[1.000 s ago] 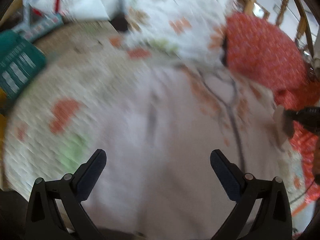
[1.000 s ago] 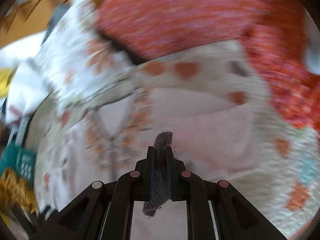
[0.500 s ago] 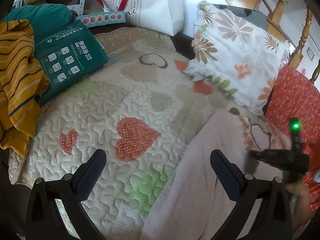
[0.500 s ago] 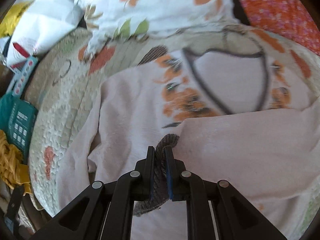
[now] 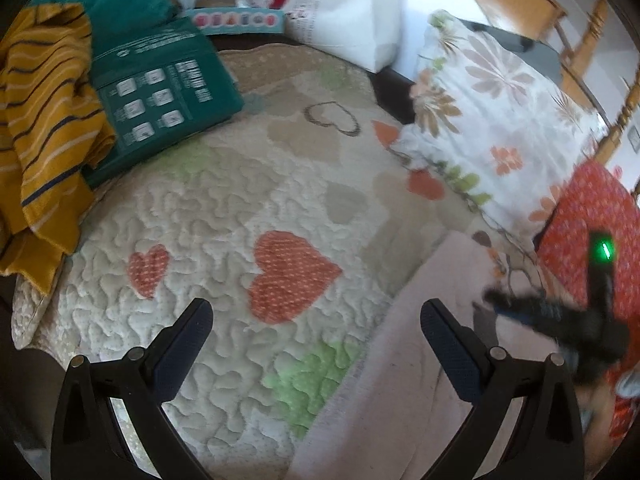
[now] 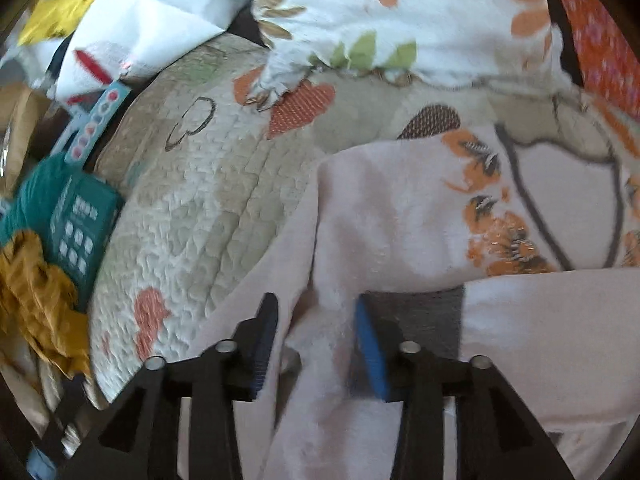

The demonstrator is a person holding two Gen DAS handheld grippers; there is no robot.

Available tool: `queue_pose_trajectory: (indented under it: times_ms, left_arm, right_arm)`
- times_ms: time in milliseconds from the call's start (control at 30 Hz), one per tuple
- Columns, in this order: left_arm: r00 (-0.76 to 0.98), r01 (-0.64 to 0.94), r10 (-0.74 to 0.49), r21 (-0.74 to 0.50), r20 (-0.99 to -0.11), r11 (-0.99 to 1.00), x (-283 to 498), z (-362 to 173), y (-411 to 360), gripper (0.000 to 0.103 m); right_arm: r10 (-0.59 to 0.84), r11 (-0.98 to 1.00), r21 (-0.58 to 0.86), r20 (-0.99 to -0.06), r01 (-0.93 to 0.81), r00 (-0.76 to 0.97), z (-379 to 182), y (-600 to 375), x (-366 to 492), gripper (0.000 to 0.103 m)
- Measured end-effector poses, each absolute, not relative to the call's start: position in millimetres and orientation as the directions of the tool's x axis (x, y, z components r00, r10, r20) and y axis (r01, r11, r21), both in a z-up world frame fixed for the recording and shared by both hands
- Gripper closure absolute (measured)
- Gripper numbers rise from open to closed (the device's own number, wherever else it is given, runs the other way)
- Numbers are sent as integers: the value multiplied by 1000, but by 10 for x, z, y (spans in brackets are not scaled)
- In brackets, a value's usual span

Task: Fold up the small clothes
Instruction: 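Carry the sleeve across the sweater body with the right gripper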

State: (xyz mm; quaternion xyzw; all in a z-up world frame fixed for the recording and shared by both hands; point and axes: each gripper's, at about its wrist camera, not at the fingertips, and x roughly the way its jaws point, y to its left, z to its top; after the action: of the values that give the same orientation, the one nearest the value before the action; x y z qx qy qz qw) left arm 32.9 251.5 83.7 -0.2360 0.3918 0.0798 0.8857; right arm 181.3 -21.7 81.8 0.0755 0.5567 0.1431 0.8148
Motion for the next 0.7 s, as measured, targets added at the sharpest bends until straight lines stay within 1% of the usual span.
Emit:
queue_pose_trajectory:
  times_ms: [100, 167, 267, 333, 633, 700]
  left_arm:
    - [680, -374, -13, -362, -733, 854, 277, 833, 2669, 0]
    - [677, -409, 11, -365, -735, 836, 230, 821, 2786, 0]
    - [670, -453, 31, -375, -742, 809, 159, 782, 2947, 0]
    - [661, -470, 32, -380, -750, 796, 139, 746, 3012, 0]
    - [646, -446, 2, -375, -763, 812, 166, 706, 2934, 0]
    - [645, -439, -3, -373, -765, 817, 171, 703, 2911, 0]
  right_arm:
    - [303, 945, 237, -895, -226, 328, 838, -144, 1554, 58]
    - [321, 928, 233, -896, -290, 306, 827, -65, 1299, 58]
    - [396, 874, 285, -887, -392, 237, 759, 61, 784, 57]
    - [432, 845, 320, -881, -429, 194, 669, 135, 504, 57]
    - [561, 768, 476, -823, -429, 89, 368, 259, -281, 57]
    - [557, 765, 479, -827, -431, 70, 305, 310, -413, 57]
